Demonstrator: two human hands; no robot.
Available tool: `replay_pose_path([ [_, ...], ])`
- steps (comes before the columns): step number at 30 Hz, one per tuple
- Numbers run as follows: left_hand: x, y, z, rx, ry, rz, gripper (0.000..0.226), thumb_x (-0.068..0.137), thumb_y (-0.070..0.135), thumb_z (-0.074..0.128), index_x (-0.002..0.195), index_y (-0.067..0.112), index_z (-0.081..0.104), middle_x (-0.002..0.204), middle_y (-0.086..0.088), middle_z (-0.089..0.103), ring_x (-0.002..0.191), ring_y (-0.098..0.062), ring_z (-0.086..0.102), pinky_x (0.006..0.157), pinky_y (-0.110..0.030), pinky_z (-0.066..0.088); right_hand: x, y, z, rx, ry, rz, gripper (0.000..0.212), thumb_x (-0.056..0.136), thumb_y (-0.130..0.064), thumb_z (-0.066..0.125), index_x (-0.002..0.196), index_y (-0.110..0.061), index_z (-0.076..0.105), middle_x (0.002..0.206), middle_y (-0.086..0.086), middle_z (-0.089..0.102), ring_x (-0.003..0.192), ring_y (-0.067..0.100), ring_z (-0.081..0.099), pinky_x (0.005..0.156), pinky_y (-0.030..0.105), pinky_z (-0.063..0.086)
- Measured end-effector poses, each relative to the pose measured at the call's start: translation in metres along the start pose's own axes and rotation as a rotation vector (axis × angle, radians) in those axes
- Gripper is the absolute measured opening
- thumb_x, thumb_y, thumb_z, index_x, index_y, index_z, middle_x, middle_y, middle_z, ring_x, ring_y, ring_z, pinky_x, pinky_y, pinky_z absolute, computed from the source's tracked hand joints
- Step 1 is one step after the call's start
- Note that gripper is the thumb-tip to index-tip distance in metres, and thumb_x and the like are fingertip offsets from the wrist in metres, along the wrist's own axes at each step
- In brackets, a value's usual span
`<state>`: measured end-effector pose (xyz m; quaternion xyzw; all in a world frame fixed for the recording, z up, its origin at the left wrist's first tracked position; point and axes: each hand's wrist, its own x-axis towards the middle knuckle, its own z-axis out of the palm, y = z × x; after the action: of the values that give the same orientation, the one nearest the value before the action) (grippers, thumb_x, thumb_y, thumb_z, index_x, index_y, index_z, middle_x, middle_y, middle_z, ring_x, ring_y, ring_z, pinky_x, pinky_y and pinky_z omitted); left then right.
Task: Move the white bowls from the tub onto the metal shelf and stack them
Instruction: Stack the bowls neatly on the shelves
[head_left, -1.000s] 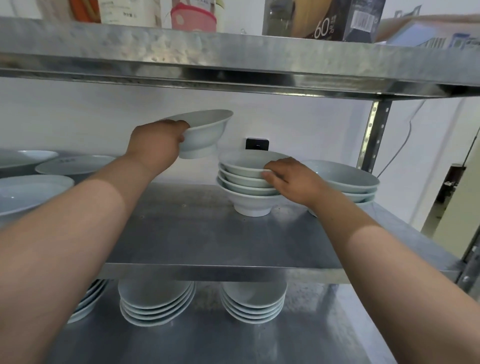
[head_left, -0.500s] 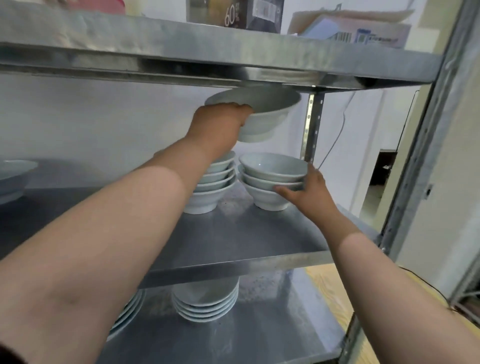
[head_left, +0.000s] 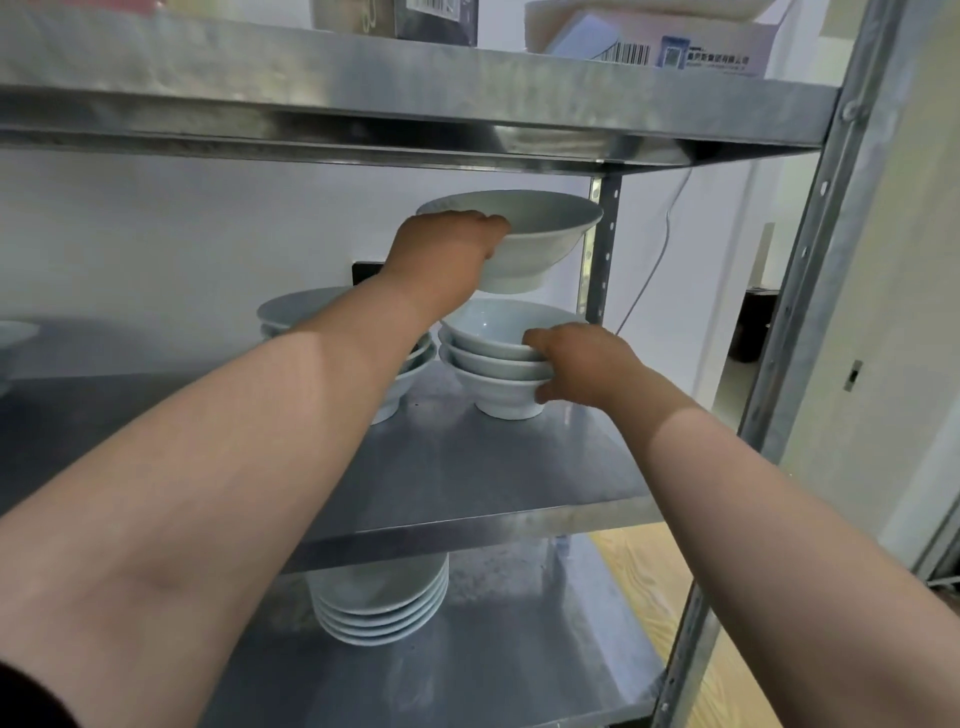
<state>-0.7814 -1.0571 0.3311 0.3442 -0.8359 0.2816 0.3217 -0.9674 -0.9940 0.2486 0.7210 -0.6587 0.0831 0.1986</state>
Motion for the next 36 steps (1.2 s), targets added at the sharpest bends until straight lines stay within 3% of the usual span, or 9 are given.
replay_pose_path([
  [7, -0.003, -0.003, 0.004, -0.014, -0.010, -0.029, 0.029, 0.087, 0.010, 0.048, 0.114, 0.019, 0.058, 0.106, -0.006, 0.063, 0.092, -0.031, 0.057, 0.066, -0.031, 0.041, -0.023, 0.018, 0.015, 0.085, 0.067, -0.006, 0.027, 0.084, -0.022, 0.067, 0.110, -0.027, 0.063, 0.097, -0.004, 0.060, 0.103, 0.021, 0.055, 0.071, 0.030, 0.045],
  [13, -0.005, -0.004, 0.012, -0.052, -0.045, -0.079, 0.022, 0.088, 0.010, 0.049, 0.108, 0.016, 0.056, 0.101, -0.006, 0.061, 0.079, -0.025, 0.047, 0.068, -0.032, 0.044, -0.063, 0.026, 0.018, 0.031, 0.176, 0.034, 0.012, 0.088, -0.020, 0.062, 0.100, -0.020, 0.060, 0.086, -0.001, 0.060, 0.081, 0.029, 0.059, 0.057, 0.032, 0.043],
  [17, -0.001, -0.007, 0.014, -0.063, -0.046, -0.092, 0.023, 0.089, 0.011, 0.049, 0.110, 0.018, 0.056, 0.104, -0.007, 0.061, 0.085, -0.028, 0.053, 0.071, -0.032, 0.045, -0.090, 0.029, 0.011, -0.002, 0.140, 0.062, 0.010, 0.094, -0.023, 0.058, 0.104, -0.022, 0.058, 0.089, -0.001, 0.062, 0.082, 0.029, 0.058, 0.058, 0.031, 0.035],
  [22, 0.002, -0.007, 0.020, -0.054, -0.150, -0.111, 0.022, 0.087, 0.011, 0.050, 0.107, 0.019, 0.054, 0.095, -0.005, 0.056, 0.082, -0.028, 0.050, 0.070, -0.032, 0.044, -0.128, 0.023, 0.012, 0.039, 0.345, 0.037, 0.019, 0.074, -0.009, 0.078, 0.087, -0.014, 0.065, 0.067, 0.002, 0.061, 0.058, 0.031, 0.054, 0.052, 0.028, 0.037],
  [25, 0.000, -0.004, 0.028, -0.045, -0.180, -0.106, 0.021, 0.084, 0.010, 0.050, 0.102, 0.019, 0.053, 0.088, -0.002, 0.051, 0.079, -0.027, 0.048, 0.064, -0.031, 0.039, -0.142, 0.014, 0.005, 0.032, 0.347, 0.038, 0.018, 0.076, -0.012, 0.077, 0.088, -0.018, 0.065, 0.072, 0.000, 0.066, 0.062, 0.029, 0.058, 0.057, 0.030, 0.044],
  [30, -0.015, 0.000, 0.049, -0.052, -0.150, -0.023, 0.015, 0.083, 0.008, 0.050, 0.096, 0.017, 0.053, 0.082, -0.001, 0.048, 0.078, -0.028, 0.053, 0.054, -0.028, 0.028, -0.157, 0.008, -0.012, 0.077, 0.440, 0.034, 0.019, 0.074, -0.011, 0.080, 0.083, -0.018, 0.064, 0.067, -0.002, 0.062, 0.061, 0.027, 0.057, 0.057, 0.029, 0.040],
  [34, -0.026, 0.008, 0.056, -0.067, -0.186, 0.005, 0.019, 0.089, 0.008, 0.045, 0.100, 0.017, 0.057, 0.087, -0.003, 0.059, 0.079, -0.028, 0.057, 0.058, -0.029, 0.036, -0.164, 0.011, -0.032, 0.104, 0.494, 0.029, 0.017, 0.077, -0.009, 0.078, 0.083, -0.018, 0.065, 0.069, -0.003, 0.062, 0.064, 0.026, 0.056, 0.055, 0.031, 0.042],
  [36, -0.033, 0.015, 0.056, -0.051, -0.225, 0.016, 0.020, 0.094, 0.015, 0.043, 0.106, 0.021, 0.058, 0.096, -0.003, 0.064, 0.085, -0.028, 0.060, 0.068, -0.031, 0.048, -0.169, 0.011, -0.041, 0.101, 0.515, 0.032, 0.016, 0.077, -0.008, 0.078, 0.083, -0.017, 0.067, 0.070, -0.002, 0.063, 0.066, 0.027, 0.057, 0.054, 0.032, 0.042],
])
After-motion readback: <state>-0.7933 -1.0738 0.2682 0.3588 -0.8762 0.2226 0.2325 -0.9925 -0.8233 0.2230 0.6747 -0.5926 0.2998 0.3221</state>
